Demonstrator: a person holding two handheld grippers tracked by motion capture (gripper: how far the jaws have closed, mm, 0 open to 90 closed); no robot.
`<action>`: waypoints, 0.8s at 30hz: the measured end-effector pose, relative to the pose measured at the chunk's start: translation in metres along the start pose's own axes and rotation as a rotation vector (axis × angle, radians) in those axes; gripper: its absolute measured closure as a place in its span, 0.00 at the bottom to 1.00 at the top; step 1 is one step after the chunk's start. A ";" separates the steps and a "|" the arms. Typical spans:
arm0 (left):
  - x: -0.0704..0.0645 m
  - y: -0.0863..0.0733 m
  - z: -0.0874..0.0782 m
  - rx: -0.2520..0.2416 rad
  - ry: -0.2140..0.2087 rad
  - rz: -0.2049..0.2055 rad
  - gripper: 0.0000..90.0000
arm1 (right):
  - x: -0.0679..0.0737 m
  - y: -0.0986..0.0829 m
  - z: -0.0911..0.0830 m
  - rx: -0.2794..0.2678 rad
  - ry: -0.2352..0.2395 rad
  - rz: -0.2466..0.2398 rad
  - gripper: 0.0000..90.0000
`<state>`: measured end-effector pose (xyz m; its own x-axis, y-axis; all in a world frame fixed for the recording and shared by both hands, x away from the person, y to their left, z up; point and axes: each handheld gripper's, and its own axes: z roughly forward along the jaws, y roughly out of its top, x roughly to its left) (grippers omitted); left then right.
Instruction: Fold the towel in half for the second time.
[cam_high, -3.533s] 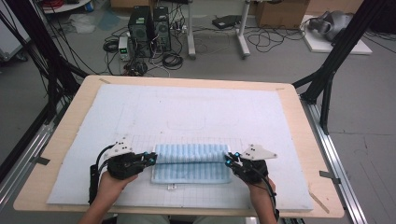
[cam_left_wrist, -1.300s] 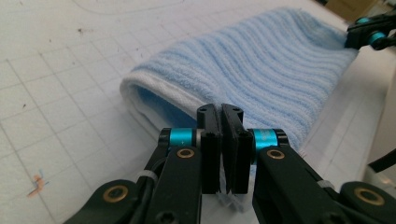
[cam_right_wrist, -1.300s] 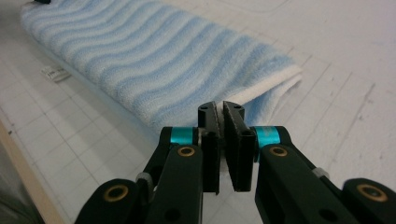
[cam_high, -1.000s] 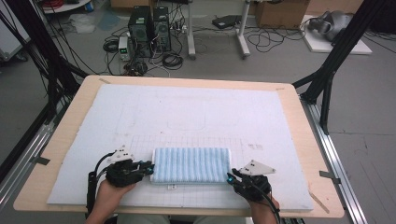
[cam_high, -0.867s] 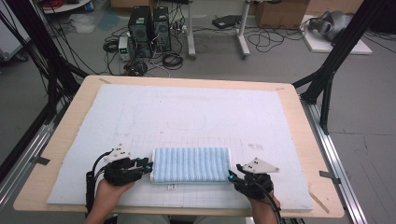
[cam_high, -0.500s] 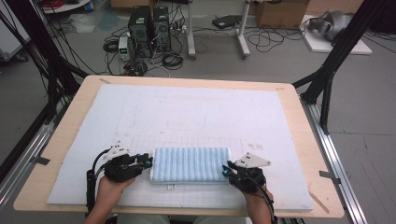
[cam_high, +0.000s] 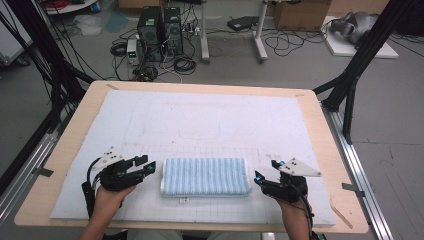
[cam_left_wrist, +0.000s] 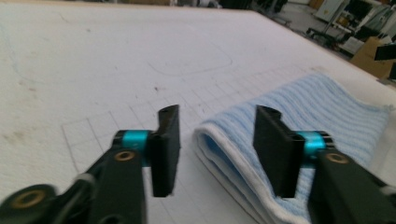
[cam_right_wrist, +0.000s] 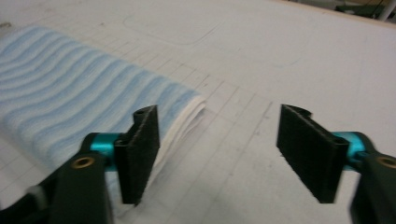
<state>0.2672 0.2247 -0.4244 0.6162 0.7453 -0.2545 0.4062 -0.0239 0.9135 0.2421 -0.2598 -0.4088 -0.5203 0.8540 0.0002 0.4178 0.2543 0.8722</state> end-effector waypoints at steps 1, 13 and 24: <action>0.001 0.002 -0.001 -0.013 0.001 -0.009 0.45 | -0.003 0.000 -0.002 -0.010 0.000 0.006 0.24; 0.012 0.025 -0.014 -0.119 0.034 0.066 0.19 | -0.026 0.006 -0.019 -0.085 -0.078 -0.015 0.13; 0.007 0.029 -0.024 -0.118 0.036 0.117 0.22 | -0.027 0.001 -0.030 -0.096 -0.098 -0.018 0.13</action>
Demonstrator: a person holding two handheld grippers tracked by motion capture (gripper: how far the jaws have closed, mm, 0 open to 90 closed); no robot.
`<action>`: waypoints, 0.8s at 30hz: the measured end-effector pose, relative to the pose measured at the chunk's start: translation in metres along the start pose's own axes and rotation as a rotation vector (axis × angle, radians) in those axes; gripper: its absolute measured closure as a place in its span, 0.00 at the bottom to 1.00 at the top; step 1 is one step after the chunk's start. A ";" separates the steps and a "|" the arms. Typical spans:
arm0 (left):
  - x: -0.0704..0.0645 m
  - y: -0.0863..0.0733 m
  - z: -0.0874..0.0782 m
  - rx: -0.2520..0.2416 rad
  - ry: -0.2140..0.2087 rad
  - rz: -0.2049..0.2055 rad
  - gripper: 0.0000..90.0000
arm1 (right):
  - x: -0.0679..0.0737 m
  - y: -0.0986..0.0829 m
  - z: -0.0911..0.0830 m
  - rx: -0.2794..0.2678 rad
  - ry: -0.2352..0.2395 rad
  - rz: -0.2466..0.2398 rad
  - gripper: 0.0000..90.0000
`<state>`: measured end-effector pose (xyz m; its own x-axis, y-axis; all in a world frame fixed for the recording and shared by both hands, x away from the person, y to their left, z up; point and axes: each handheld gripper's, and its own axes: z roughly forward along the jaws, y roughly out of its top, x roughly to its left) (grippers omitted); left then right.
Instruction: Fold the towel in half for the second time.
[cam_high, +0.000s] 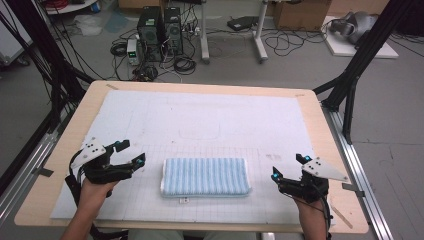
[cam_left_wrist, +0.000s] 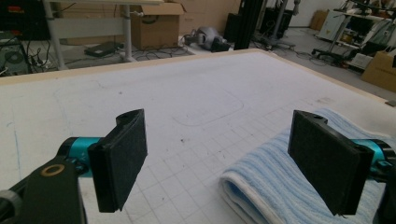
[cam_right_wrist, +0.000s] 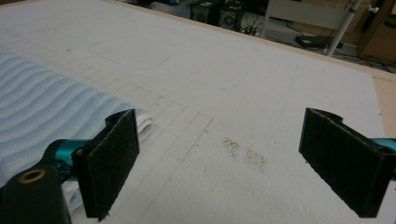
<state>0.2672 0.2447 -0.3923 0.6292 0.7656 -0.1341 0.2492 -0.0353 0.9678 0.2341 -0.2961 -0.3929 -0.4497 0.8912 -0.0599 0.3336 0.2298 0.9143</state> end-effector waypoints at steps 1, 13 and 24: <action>0.001 0.000 -0.001 0.002 0.004 0.000 0.22 | 0.000 0.000 0.000 0.004 0.002 -0.009 0.13; 0.000 -0.004 0.002 0.023 0.012 0.003 0.22 | 0.000 -0.004 -0.002 0.009 0.005 0.009 0.13; 0.000 -0.004 0.002 0.021 0.009 -0.005 0.22 | -0.001 -0.004 -0.001 0.007 0.007 0.010 0.13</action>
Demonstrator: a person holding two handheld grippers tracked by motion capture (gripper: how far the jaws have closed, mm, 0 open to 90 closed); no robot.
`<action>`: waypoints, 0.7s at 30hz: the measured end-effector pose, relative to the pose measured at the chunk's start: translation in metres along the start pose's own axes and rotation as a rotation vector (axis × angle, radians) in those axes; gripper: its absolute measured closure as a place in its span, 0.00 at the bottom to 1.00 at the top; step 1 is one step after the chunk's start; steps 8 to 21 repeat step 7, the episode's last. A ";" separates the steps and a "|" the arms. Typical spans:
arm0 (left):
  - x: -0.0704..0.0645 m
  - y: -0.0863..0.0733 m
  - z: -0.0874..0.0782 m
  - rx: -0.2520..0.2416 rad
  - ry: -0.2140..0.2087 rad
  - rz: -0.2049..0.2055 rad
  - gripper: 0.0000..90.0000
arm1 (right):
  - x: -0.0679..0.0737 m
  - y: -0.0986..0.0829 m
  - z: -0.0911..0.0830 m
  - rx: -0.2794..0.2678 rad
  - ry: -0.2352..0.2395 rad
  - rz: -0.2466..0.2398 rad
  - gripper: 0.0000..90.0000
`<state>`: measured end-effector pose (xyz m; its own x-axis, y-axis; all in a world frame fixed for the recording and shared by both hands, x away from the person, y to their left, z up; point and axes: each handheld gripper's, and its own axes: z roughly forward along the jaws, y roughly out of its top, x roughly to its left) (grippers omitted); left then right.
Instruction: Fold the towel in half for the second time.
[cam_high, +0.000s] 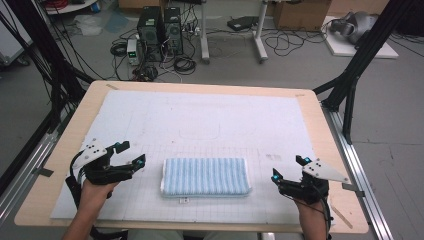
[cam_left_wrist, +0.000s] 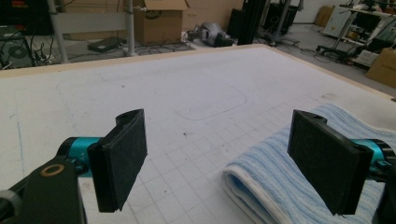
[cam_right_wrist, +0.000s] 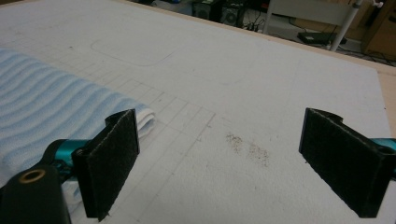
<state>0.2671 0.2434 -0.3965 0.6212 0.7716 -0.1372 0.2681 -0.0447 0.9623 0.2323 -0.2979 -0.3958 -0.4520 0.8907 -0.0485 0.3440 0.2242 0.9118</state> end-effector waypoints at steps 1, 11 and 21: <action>0.000 0.000 0.000 0.000 0.000 0.000 0.22 | 0.000 0.000 0.000 -0.002 -0.001 -0.003 0.13; 0.000 0.000 0.001 -0.002 0.008 -0.004 0.22 | 0.000 0.000 0.000 -0.004 -0.001 0.002 0.13; 0.000 0.000 0.001 -0.002 0.008 -0.004 0.22 | 0.000 0.000 0.000 -0.004 -0.001 0.002 0.13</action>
